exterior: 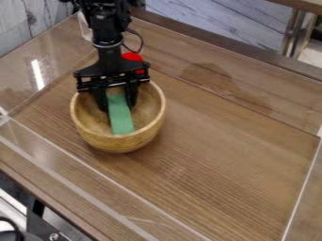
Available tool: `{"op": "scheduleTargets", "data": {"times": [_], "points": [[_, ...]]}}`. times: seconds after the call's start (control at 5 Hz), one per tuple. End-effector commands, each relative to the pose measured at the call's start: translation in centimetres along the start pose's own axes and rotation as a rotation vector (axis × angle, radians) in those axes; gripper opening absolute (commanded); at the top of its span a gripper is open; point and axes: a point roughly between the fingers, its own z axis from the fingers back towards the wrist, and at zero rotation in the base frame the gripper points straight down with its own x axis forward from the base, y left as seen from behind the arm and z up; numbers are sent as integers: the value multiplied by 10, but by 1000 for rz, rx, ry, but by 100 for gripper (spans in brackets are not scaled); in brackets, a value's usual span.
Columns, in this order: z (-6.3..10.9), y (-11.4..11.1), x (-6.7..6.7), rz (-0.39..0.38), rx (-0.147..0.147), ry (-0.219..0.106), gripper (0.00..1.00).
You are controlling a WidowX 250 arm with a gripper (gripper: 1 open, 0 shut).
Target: Remove the green stick from the brown bowl and put it on the table
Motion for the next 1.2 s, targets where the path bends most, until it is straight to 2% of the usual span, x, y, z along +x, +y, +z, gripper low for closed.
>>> {"op": "scheduleTargets", "data": {"times": [0.0,0.2,0.6,1.0], "points": [[24,-7,9,-21,-37,-63,0],[41,-8,5,12,-38,-66,0],[28,-7,2,-19,-54,-71,0],[39,7,7,-64,-67,-74,0]]}}
